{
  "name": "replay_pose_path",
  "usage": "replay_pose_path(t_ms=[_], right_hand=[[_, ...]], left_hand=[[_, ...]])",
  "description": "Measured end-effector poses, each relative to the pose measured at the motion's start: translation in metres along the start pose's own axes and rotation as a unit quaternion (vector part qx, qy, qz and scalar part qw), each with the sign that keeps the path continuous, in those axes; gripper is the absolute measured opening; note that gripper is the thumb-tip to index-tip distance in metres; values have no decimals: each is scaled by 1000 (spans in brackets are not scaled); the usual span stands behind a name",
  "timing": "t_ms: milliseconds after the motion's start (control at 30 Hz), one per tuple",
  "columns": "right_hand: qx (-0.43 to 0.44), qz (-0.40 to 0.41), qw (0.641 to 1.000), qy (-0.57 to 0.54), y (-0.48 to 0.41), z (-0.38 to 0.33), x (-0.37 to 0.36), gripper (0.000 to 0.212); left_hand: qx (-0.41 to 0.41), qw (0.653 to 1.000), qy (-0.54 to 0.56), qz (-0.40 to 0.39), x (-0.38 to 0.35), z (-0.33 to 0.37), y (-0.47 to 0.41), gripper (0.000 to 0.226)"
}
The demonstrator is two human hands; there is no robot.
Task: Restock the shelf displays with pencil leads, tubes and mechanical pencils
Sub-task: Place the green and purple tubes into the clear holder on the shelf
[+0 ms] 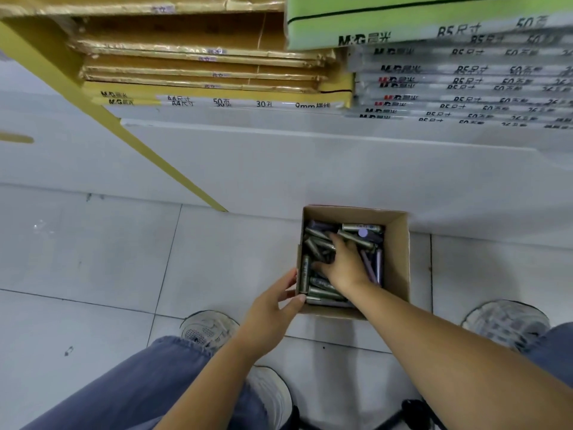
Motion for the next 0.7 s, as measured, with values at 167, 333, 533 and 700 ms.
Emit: replay_pose_path(t_ms=[167, 333, 533, 700], right_hand=[[26, 45, 997, 58, -1, -3, 3, 67], [83, 62, 981, 167, -4, -14, 10, 62], [71, -43, 989, 127, -17, -16, -10, 55], [3, -49, 998, 42, -23, -8, -12, 41]], left_hand=[[5, 1000, 13, -2, -1, -4, -2, 51], [6, 1000, 17, -4, -1, -7, -4, 52], [8, 1000, 22, -8, -1, -8, -4, 51], [10, 1000, 21, -9, -1, -7, -3, 52]])
Point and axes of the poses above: each hand's wrist, its own y-axis away from the middle knuckle, its own x-axis out of the back of the hand, z = x × y, the point moved 8 cm from there along -y, towards the middle knuckle, and after that the axes turned 6 degrees about x, right-handed, at the moved point
